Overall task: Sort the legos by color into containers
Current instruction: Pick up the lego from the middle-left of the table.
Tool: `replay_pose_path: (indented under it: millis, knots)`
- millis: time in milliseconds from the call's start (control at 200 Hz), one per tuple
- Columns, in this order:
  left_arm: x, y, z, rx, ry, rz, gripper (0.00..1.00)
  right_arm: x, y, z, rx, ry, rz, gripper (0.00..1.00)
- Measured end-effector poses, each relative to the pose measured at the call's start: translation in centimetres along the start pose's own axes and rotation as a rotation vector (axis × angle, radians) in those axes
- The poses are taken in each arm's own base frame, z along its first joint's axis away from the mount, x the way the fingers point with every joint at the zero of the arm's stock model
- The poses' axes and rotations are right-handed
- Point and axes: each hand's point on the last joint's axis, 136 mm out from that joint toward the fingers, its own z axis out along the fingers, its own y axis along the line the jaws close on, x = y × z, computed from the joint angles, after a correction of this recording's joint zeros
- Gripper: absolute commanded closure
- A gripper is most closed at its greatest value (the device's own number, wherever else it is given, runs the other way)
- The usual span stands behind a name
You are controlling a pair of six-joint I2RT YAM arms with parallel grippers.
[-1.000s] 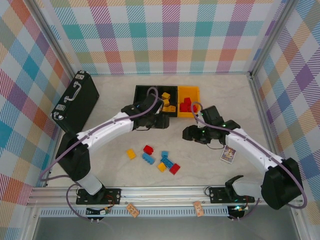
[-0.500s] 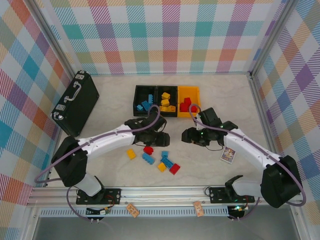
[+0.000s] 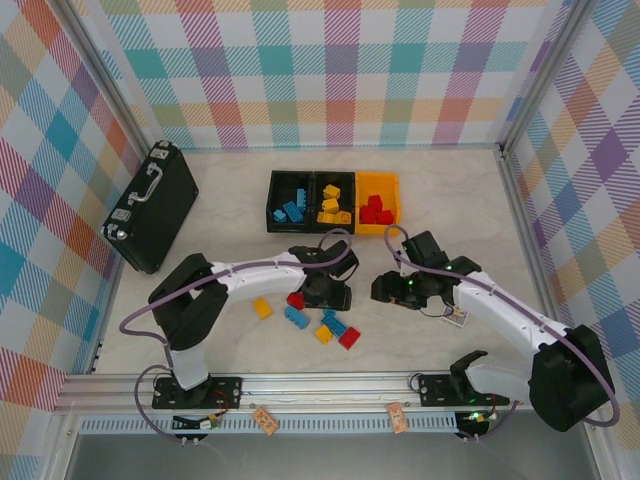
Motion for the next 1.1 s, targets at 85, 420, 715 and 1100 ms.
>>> replay_pose_path:
  millis: [85,420,715,1100]
  knots:
    - [0.2,0.3,0.5,-0.018,0.009,-0.010,0.52,0.0,0.0,0.0,0.001,-0.005,0.002,0.42]
    - [-0.3,0.9,0.2,-0.064,-0.020,-0.013,0.81,-0.2,0.0,0.1,-0.003,-0.015,0.005,0.42]
    - [-3.2,2.8,-2.9,-0.086,-0.107,-0.043,0.81,-1.2,1.1,-0.3,-0.037,-0.046,-0.012,0.42]
    - [-9.4,7.1,-8.3,-0.093,-0.259,-0.138,0.80,-7.3,6.3,-0.9,-0.137,-0.134,-0.070,0.43]
